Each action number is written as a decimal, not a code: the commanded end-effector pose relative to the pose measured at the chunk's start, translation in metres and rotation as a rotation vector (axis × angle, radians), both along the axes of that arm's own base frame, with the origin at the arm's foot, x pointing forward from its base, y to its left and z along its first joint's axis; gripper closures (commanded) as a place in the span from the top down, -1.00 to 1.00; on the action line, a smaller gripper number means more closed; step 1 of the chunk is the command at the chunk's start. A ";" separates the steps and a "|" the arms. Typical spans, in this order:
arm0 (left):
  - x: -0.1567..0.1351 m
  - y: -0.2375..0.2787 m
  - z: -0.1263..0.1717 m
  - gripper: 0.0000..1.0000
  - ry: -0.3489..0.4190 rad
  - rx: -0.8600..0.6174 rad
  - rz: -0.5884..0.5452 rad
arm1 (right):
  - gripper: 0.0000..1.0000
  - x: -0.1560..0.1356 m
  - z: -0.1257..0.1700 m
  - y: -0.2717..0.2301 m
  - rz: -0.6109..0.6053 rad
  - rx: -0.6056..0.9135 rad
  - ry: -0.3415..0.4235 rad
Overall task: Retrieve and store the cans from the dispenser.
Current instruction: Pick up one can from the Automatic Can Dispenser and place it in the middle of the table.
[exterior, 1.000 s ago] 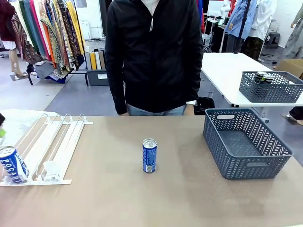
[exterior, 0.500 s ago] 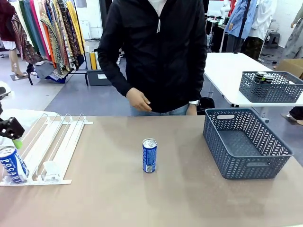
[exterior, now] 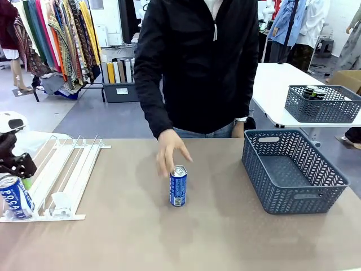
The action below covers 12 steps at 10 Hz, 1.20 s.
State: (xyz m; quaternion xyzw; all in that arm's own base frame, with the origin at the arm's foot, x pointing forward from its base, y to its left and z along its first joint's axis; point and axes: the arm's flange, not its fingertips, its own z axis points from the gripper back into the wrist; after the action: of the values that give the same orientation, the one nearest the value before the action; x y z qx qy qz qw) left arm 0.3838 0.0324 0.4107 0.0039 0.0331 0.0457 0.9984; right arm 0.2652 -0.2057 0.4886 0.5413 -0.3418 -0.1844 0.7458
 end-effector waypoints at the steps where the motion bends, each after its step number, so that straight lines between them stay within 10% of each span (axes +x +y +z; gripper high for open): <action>1: 0.009 0.010 -0.001 1.00 0.025 0.006 -0.042 | 1.00 0.004 0.002 0.000 -0.005 0.002 -0.040; 6: 0.010 0.017 -0.007 1.00 0.012 -0.036 -0.070 | 1.00 0.004 0.002 0.000 -0.005 0.002 -0.040; 8: 0.007 0.019 -0.007 -1.00 0.019 -0.041 -0.080 | 1.00 0.004 0.002 0.000 -0.005 0.002 -0.040; 12: 0.010 0.017 -0.012 -1.00 -0.021 -0.045 -0.080 | 1.00 0.004 0.002 0.000 -0.005 0.002 -0.040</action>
State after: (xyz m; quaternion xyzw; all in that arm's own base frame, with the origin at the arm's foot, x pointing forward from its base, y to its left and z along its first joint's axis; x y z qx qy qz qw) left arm 0.3923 0.0482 0.4024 -0.0086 0.0368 0.0116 0.9992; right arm 0.2652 -0.2057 0.4885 0.5413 -0.3418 -0.1844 0.7458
